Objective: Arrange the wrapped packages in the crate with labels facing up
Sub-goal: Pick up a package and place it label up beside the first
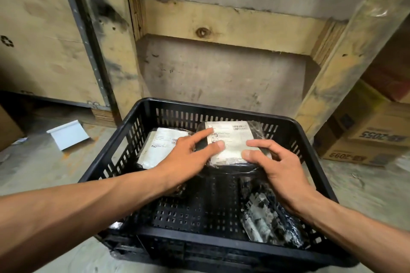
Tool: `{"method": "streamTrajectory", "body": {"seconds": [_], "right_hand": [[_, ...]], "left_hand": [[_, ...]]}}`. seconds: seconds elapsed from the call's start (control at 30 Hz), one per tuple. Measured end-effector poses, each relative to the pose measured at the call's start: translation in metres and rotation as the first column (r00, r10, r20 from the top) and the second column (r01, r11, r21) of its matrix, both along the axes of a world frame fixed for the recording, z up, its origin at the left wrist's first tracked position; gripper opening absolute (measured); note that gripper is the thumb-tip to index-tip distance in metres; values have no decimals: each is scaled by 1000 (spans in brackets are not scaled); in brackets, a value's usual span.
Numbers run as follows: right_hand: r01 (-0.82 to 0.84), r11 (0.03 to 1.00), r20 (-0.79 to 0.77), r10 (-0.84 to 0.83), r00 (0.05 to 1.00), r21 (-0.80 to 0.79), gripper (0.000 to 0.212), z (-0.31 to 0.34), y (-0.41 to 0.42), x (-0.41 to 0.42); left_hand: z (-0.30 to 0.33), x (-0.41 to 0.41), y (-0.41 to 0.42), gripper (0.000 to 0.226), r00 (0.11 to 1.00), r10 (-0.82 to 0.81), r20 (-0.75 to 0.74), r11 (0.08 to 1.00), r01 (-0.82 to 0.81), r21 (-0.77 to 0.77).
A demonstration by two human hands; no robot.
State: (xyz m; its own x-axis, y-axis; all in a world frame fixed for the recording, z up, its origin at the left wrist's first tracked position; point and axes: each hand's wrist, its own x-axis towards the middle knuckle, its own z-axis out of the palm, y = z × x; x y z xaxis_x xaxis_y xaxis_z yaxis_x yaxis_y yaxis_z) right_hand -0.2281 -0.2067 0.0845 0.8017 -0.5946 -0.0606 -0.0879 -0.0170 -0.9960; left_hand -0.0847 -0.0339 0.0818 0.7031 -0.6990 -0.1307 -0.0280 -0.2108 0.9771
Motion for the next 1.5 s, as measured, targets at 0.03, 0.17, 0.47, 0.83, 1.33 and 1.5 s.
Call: {"method": "streamTrajectory", "body": {"seconds": [0.03, 0.17, 0.47, 0.83, 1.33, 1.5], "right_hand": [[-23, 999, 11, 23, 1000, -44, 34, 0, 1, -2], [-115, 991, 32, 117, 993, -74, 44, -1, -2, -2], [-271, 961, -117, 263, 958, -59, 93, -16, -14, 14], [-250, 904, -437, 81, 896, -346, 90, -35, -52, 38], [-453, 850, -765, 98, 636, -268, 88, -86, -57, 83], [-594, 778, -867, 137, 478, -204, 89, -100, -54, 103]], "left_hand": [[0, 1, 0, 63, 995, -3, -97, 997, -5, -80], [-9, 3, 2, 57, 959, 21, -283, 966, -92, -242], [-15, 5, 3, 65, 997, -82, 11, 988, 83, -128], [-35, 8, -46, 101, 981, -126, 144, 958, 83, 276], [-92, 34, -97, 102, 988, -124, 88, 711, 26, 703], [-120, 33, -100, 80, 966, -148, 210, 643, -67, 763]]}}
